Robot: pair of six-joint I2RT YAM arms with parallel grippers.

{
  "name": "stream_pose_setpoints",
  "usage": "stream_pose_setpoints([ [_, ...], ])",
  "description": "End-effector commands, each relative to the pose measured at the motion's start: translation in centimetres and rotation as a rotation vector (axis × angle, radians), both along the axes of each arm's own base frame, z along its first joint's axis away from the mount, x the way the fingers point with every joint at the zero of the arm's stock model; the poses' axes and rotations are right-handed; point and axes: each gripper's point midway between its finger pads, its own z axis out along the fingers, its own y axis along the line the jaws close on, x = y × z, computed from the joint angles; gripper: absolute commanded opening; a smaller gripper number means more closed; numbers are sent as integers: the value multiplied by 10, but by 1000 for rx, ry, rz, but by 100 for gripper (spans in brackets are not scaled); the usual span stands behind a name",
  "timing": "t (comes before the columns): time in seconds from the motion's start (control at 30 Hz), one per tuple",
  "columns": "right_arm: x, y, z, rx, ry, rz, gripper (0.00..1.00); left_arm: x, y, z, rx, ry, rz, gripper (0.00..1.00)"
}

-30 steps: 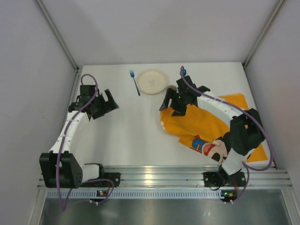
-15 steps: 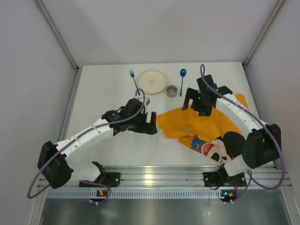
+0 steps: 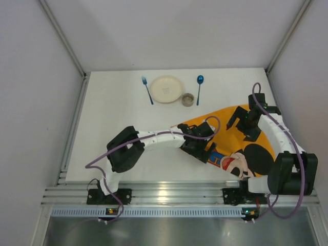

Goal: Set the dinner table for one person

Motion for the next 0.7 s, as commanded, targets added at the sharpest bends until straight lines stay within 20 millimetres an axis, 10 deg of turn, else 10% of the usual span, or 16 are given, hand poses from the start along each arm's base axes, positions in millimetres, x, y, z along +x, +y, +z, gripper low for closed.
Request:
stream_pose_setpoints([
  [0.0, -9, -8, 13, -16, -49, -4, 100, 23, -3, -9, 78, -77, -2, 98],
  [0.4, -19, -11, 12, -14, -62, -20, 100, 30, 0, -71, 244, -54, -32, 97],
  [0.67, -12, -14, 10, -19, -52, -15, 100, 6, 26, -125, 358, 44, -36, 42],
])
